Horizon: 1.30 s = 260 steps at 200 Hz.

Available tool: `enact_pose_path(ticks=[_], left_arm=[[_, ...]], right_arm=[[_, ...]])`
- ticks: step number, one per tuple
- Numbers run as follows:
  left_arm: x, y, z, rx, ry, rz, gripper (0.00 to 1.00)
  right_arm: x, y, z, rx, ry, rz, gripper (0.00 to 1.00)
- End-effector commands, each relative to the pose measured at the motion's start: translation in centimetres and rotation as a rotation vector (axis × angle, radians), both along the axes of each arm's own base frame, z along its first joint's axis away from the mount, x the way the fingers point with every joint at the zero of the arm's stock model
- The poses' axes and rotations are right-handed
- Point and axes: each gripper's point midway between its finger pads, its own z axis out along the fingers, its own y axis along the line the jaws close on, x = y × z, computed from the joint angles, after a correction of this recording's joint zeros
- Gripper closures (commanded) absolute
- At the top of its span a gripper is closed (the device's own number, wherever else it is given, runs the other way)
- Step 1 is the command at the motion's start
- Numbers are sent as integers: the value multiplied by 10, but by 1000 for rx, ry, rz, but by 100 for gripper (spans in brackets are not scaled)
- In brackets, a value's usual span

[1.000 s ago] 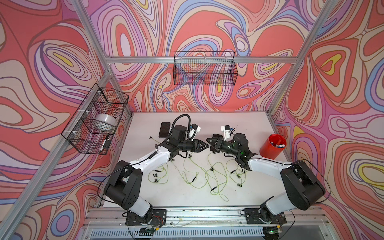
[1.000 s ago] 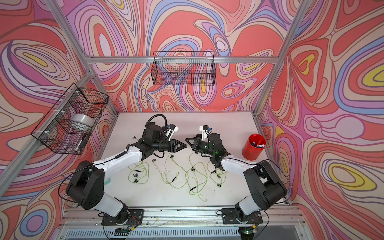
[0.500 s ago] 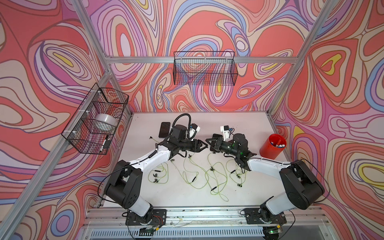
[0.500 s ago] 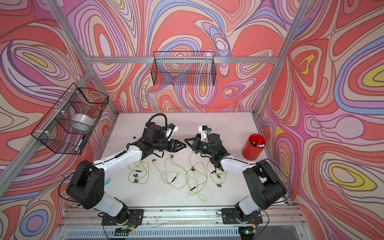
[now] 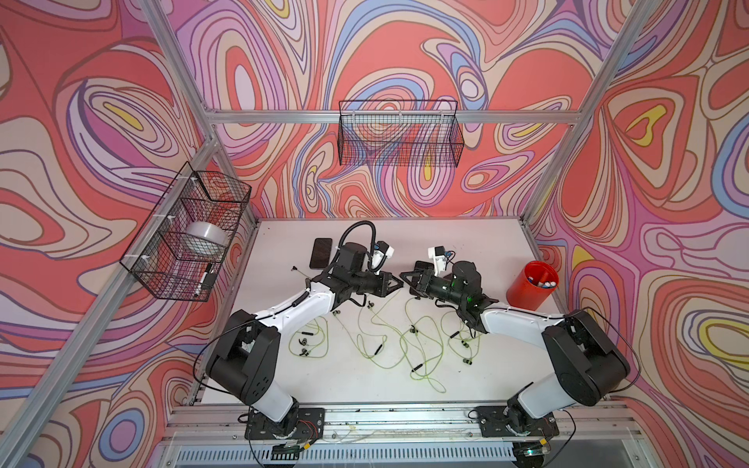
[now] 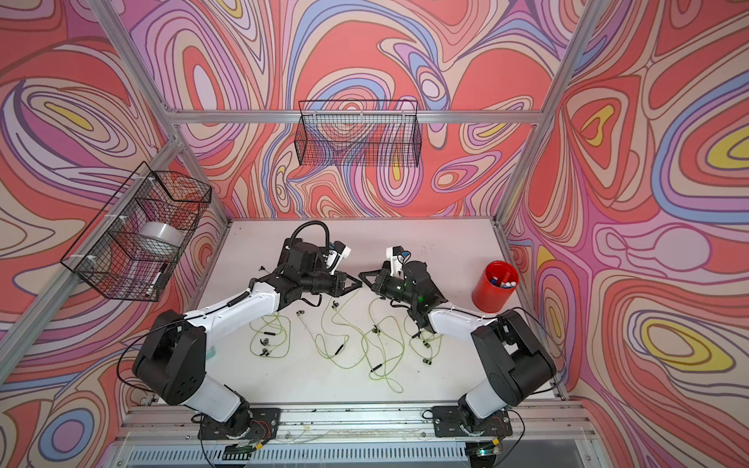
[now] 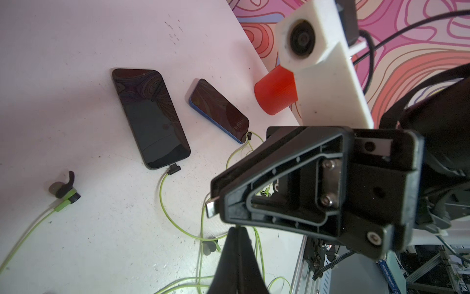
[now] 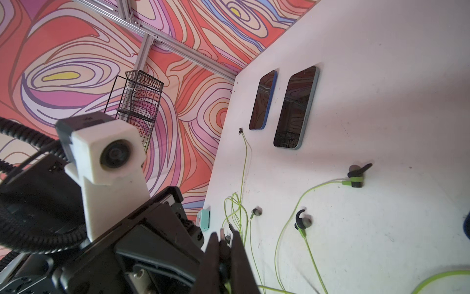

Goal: Plug wired earphones into phones
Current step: Pick up the wired earphone from the center of the board.

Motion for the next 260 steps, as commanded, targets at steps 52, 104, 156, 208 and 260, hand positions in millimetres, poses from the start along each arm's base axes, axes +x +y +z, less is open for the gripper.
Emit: enact_pose_path(ticks=[52,104,156,208,260], left_arm=[[-1,-1,4,35,-41,-48,100],[-5,1,-3,60,-57,-77,100],[-5,2,-10,68,-72,-75,100],[-3,-1,-9,46,-58,-76,100],[-1,-3,-9,34,-49,-66,100]], right_arm=[[-6,0,3,-40,-7,17,81],[-7,-1,5,-28,-2,15,68],[-5,-1,8,-10,9,0,67],[-5,0,8,25,5,0,69],[-6,1,8,36,3,8,75]])
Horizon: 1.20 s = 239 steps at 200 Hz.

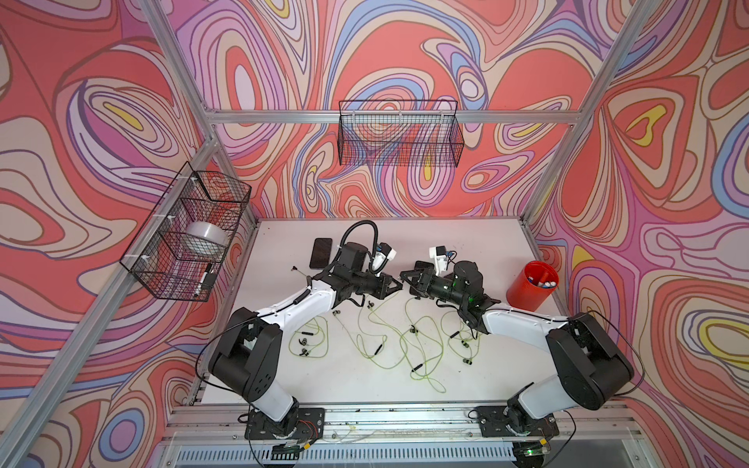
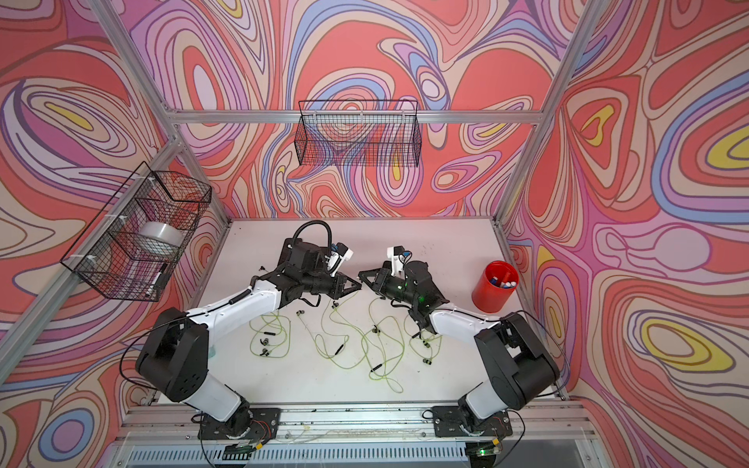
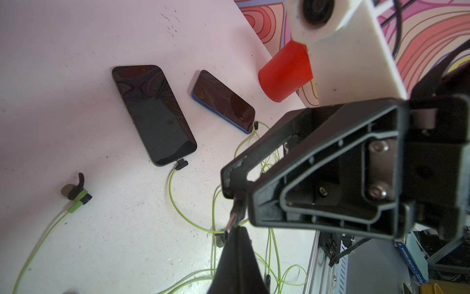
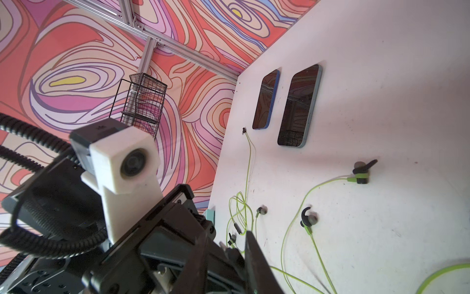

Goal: Plug wired earphones into phones
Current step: Pick up the wired earphone from the center of the board.

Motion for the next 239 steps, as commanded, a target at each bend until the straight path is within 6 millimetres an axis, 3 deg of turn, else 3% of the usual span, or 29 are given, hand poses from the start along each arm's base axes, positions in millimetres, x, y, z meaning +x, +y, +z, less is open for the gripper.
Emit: enact_pose_path(ticks=[1,81,144,239], left_arm=[[2,-4,1,-22,-5,-9,100],[-1,-5,6,-37,-8,-26,100],[-1,-6,6,-43,-1,-31,100],[0,-4,6,-36,-7,-20,100]], right_arm=[[-3,2,-1,12,-7,12,75],[-6,0,-14,-28,16,14,70],[-7,0,-14,-24,16,17,78],[-8,-2,-13,-30,3,5,100]])
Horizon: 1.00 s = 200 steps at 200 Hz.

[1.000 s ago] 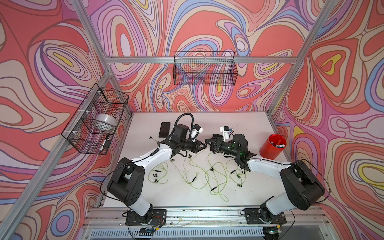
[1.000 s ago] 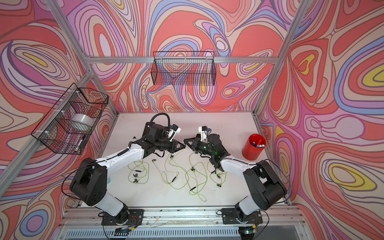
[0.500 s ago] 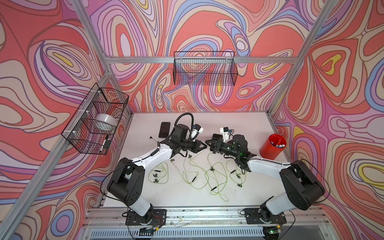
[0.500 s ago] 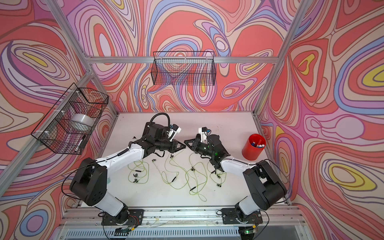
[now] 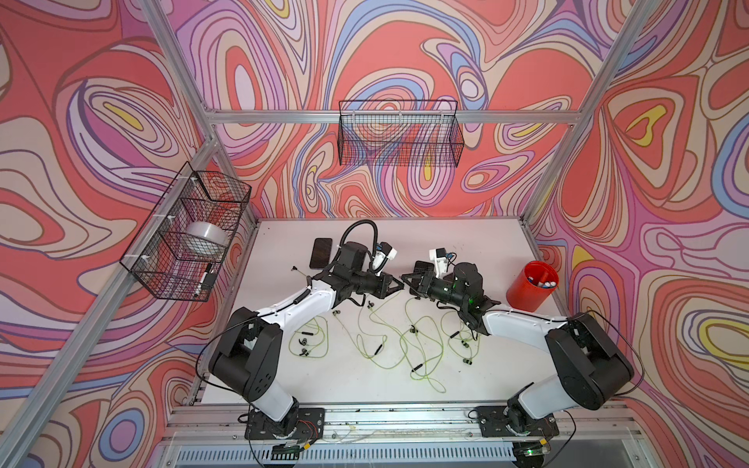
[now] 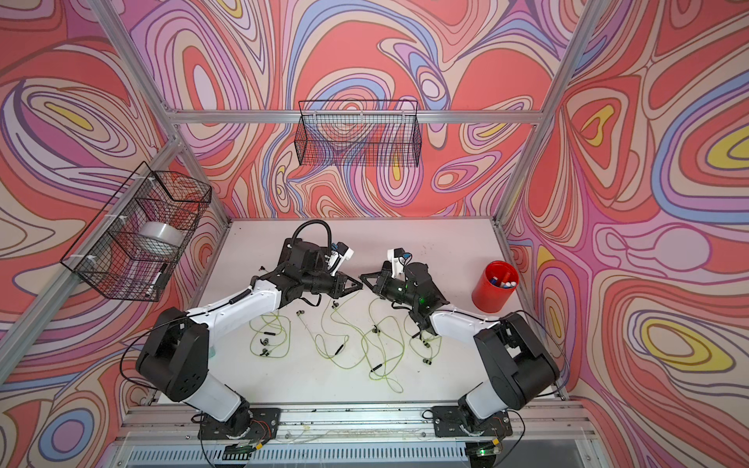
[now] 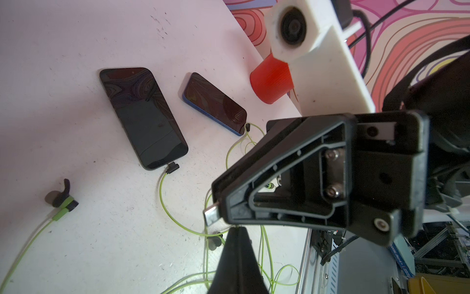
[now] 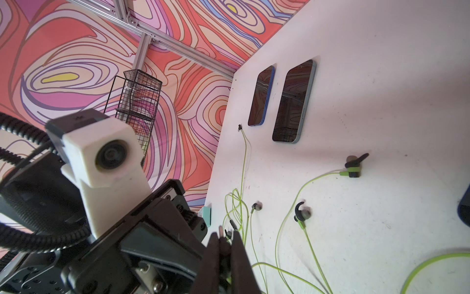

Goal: Plug wired earphones into phones
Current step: Pick up the wired earphone from the center of the board, then move the phone to the center of the board.

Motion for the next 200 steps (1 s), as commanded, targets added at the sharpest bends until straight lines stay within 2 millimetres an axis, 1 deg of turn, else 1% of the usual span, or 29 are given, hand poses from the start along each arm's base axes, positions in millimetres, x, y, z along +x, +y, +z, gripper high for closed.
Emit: enact_pose_path(ticks=[1,7,13,24,37,47,53,66,79,88,93,111,122,131,149,170,190,200], left_arm=[[3,1,1,-3,-13,4,100],[3,2,0,4,-17,9,100],[3,4,3,6,-26,17,93],[4,11,6,-2,-29,40,76],[8,25,17,-34,-27,90,51],[12,38,26,-62,-28,142,39],[16,47,32,-73,-33,193,33],[32,70,40,-39,-33,337,29],[47,95,35,80,-15,483,27],[57,110,29,174,8,570,24],[59,118,21,237,40,602,23],[72,137,-2,423,115,675,22],[81,143,-18,521,155,688,21],[88,144,-29,578,172,679,20],[102,142,-49,661,200,642,11],[119,146,-68,746,218,650,0],[135,142,-81,780,221,641,0],[142,144,-87,809,218,647,0]], right_arm=[[-4,-1,-4,-12,-9,2,100],[-5,-2,-3,-16,-10,-2,100],[-5,-3,-4,-22,-11,-5,100],[-6,-4,-2,-31,-17,-5,100],[-8,-6,-2,-42,-19,-7,100],[-8,-7,-1,-49,-23,-10,100],[-8,-8,-1,-51,-28,-8,100],[-7,-9,-1,-56,-30,-10,100],[-7,-10,-1,-58,-32,-9,100],[-6,-10,0,-58,-35,-10,100],[-5,-10,0,-58,-36,-10,100],[-5,-8,-1,-58,-34,-3,100],[-5,-9,-2,-72,-31,-5,100],[-5,-10,-3,-93,-30,-9,100],[-7,-16,-6,-141,-23,-23,100],[-12,-24,-10,-196,-12,-39,100],[-17,-31,-12,-232,-8,-52,100],[-19,-34,-14,-243,-6,-59,100]])
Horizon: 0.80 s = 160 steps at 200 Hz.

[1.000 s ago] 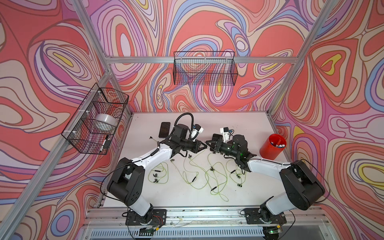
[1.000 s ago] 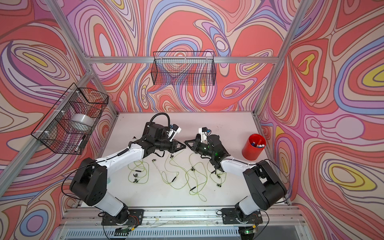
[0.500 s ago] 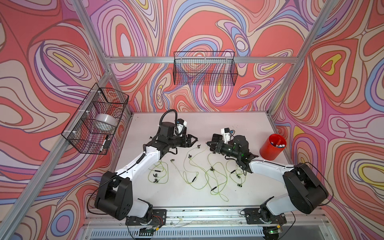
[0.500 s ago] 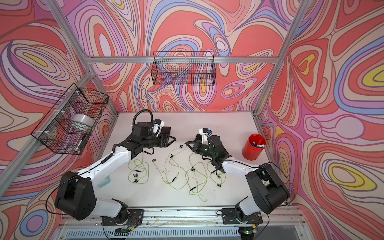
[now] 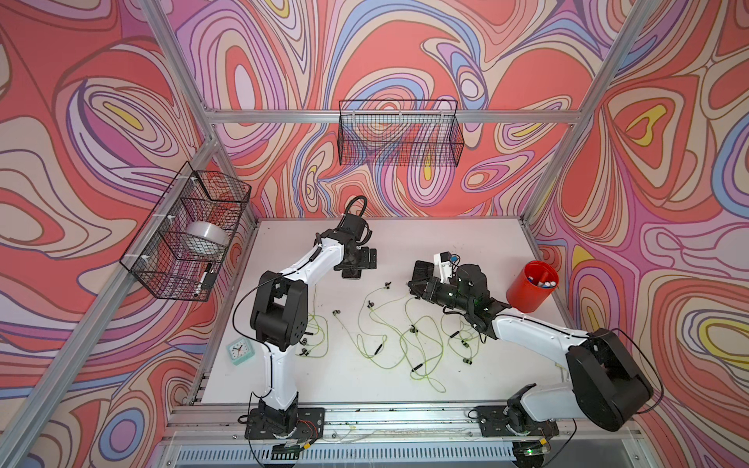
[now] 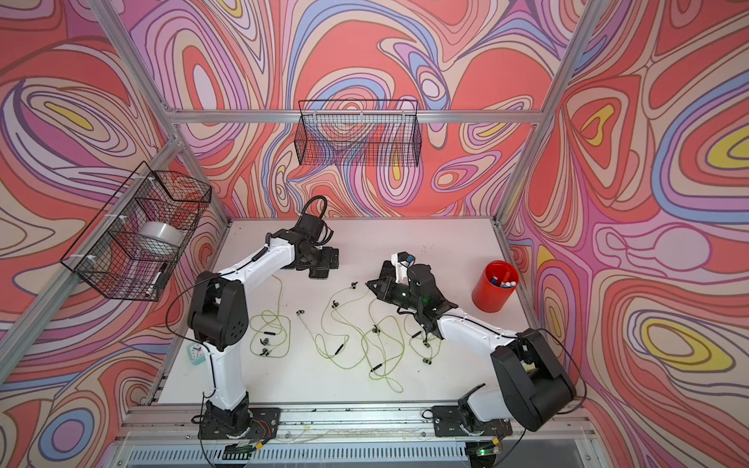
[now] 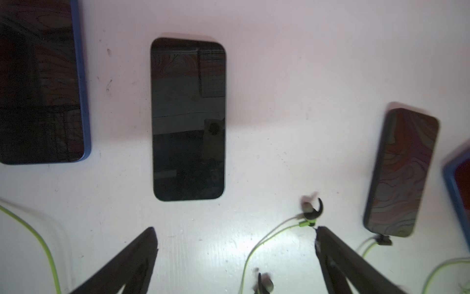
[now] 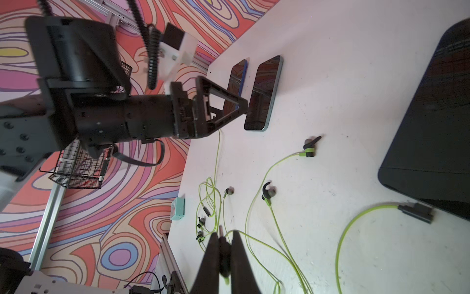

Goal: Plug wired earphones into phones
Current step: Move the phone to the center of the board.

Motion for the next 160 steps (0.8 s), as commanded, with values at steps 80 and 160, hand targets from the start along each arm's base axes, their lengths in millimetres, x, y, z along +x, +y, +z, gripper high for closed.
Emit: enact_pose_path(ticks=[80,160], left_arm=[[32,29,-56,164,182,-57,0],[11,29,-94,172,320,-116,3]], right_arm=[[-13,-25,-11,-146,15,-52,100],[-18,-36,-12,-180,10,-84,100]])
